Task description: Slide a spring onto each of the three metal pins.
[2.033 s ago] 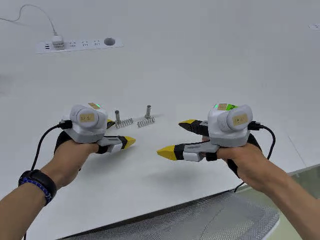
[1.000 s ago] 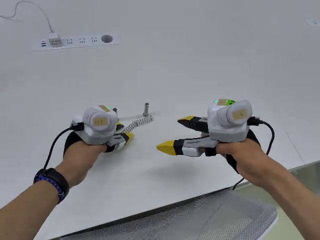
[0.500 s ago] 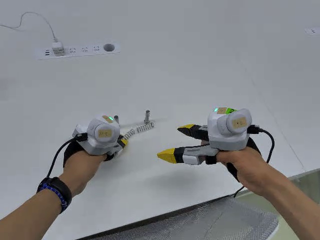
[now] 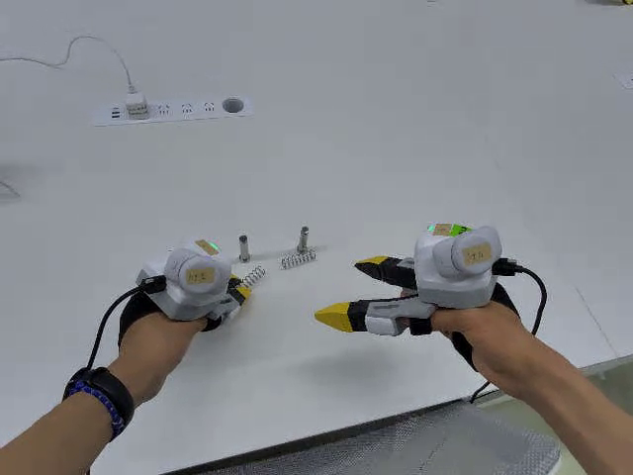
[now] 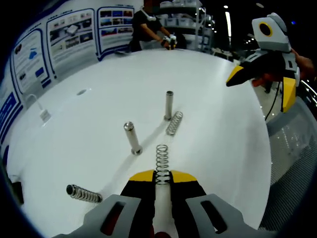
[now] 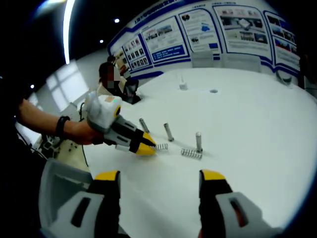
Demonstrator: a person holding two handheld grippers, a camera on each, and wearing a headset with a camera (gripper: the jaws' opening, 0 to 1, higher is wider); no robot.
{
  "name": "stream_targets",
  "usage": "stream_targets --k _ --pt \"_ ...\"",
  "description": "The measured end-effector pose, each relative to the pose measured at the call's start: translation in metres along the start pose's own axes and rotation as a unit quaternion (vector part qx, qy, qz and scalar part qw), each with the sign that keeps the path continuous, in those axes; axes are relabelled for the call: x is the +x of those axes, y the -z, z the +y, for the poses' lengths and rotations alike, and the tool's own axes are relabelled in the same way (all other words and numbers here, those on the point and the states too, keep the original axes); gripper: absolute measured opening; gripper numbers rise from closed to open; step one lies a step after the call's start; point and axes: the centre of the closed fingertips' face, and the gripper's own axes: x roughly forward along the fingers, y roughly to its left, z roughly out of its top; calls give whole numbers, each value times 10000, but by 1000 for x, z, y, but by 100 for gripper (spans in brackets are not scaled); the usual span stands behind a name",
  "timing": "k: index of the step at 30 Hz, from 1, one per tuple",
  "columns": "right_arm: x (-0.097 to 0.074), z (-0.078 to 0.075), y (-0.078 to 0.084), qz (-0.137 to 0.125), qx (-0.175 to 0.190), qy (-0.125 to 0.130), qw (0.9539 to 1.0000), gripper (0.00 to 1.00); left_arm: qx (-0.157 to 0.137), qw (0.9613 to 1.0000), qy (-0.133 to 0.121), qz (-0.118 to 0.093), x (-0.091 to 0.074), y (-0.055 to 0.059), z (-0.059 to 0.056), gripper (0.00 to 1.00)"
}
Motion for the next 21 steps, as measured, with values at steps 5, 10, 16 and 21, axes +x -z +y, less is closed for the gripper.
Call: stream_targets --k 5,10,16,21 --pt "0 3 0 16 -23 -26 10000 65 -2 10000 -34 -41 -11 2 0 11" --pt "1 5 -1 14 -48 -54 10000 65 103 9999 -73 -23 -22 9 1 11" --pt "2 8 0 9 -37 -102 9999 63 102 9999 -103 -33 -37 15 2 11" --pt "5 13 2 14 -26 -174 9998 63 115 9998 -120 -90 -49 12 -2 11"
